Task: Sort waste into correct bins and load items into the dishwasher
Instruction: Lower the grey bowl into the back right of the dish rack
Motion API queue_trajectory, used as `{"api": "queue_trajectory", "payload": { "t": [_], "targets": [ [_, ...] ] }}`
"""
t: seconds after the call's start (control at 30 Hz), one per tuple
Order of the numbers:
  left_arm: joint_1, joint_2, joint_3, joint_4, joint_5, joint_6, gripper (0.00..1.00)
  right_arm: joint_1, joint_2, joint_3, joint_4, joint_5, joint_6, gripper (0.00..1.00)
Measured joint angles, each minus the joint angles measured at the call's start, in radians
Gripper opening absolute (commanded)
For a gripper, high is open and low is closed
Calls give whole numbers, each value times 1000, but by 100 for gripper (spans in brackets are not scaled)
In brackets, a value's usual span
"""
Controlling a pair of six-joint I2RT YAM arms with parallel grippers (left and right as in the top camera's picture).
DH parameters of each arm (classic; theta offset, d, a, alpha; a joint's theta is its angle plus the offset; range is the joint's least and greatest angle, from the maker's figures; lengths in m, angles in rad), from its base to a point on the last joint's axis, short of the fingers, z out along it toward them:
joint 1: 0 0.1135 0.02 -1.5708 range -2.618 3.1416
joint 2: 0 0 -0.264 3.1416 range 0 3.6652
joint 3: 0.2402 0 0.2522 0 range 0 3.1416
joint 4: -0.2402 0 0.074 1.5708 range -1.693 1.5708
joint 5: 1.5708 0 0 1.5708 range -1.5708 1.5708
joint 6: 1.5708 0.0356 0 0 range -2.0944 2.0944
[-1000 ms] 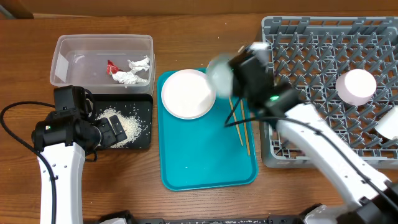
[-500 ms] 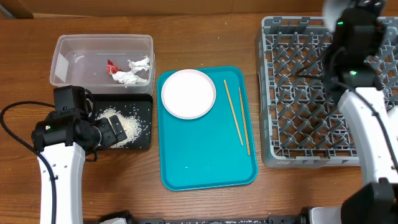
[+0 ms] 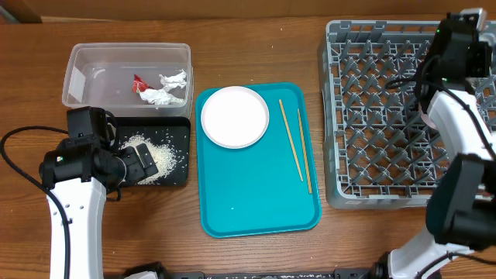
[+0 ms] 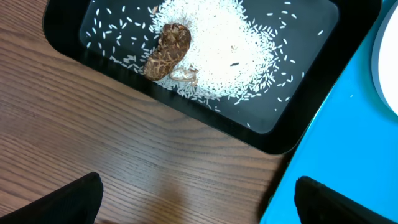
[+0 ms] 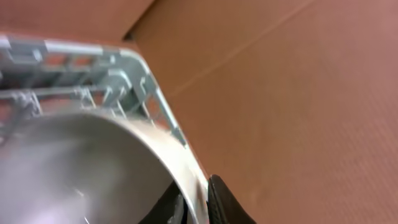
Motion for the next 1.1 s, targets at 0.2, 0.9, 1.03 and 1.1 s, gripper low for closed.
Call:
{"api": "queue_trajectory", "payload": {
  "t": [0.2, 0.9, 1.03, 1.1],
  "targets": [
    [0, 0, 0, 0, 0, 0, 100, 4, 28, 0, -55, 23, 47, 14],
    [0, 0, 0, 0, 0, 0, 100, 87, 46, -5, -235, -52, 331, 29],
    [0, 0, 0, 0, 0, 0, 100, 85, 5, -6, -262, -159, 396, 44],
    [0, 0, 0, 0, 0, 0, 100, 81, -25, -6, -262, -212, 407, 46]
  ]
}}
